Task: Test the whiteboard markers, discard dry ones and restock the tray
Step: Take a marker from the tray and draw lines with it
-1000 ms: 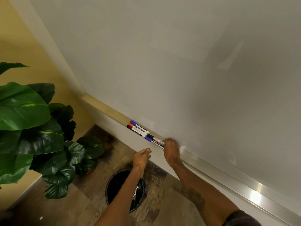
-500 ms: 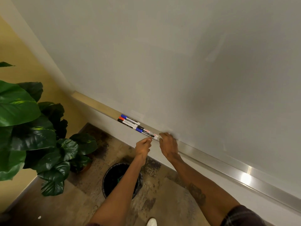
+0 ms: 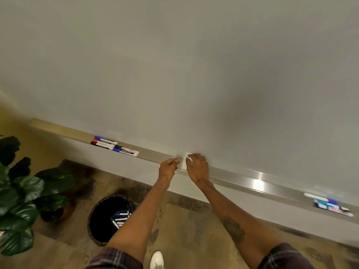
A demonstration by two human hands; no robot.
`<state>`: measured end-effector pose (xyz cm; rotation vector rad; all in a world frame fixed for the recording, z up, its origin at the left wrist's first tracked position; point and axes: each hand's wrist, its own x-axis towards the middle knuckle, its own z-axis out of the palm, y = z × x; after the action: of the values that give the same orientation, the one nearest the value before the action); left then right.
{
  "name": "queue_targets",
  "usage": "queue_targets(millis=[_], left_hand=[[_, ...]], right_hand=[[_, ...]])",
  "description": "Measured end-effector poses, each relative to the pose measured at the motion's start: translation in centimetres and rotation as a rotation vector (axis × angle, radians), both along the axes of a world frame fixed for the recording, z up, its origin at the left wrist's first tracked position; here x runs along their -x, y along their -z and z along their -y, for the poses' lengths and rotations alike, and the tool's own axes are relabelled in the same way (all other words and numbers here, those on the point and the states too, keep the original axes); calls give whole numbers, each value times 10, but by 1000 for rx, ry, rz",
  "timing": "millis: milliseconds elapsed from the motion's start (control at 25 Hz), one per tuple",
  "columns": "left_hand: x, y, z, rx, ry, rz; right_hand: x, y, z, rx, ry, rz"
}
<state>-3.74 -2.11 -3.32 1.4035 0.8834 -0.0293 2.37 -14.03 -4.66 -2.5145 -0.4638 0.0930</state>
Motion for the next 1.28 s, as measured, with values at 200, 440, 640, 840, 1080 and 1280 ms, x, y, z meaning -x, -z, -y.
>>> queue_targets(millis=[200,440,640,840,1080,1280], left_hand=[[-23,-10,101,16,114,11],[-63,-9,225,-25,293,26],[-91,-2,319,-21,409,28],[-111,14,398,75,515,-38],[-132,31,467,133,642,-123],[-145,40,503,191,684,-172]], right_hand=[[-22,-9,129,-59,176,-49],[-41,-4,276,-126,365,-70],[-51,8,378,-179,554,-91],[-64,20,470,-237,810,-191],[-86,33,547,-32,859,-302],[-102,45,571,16,806,-398]])
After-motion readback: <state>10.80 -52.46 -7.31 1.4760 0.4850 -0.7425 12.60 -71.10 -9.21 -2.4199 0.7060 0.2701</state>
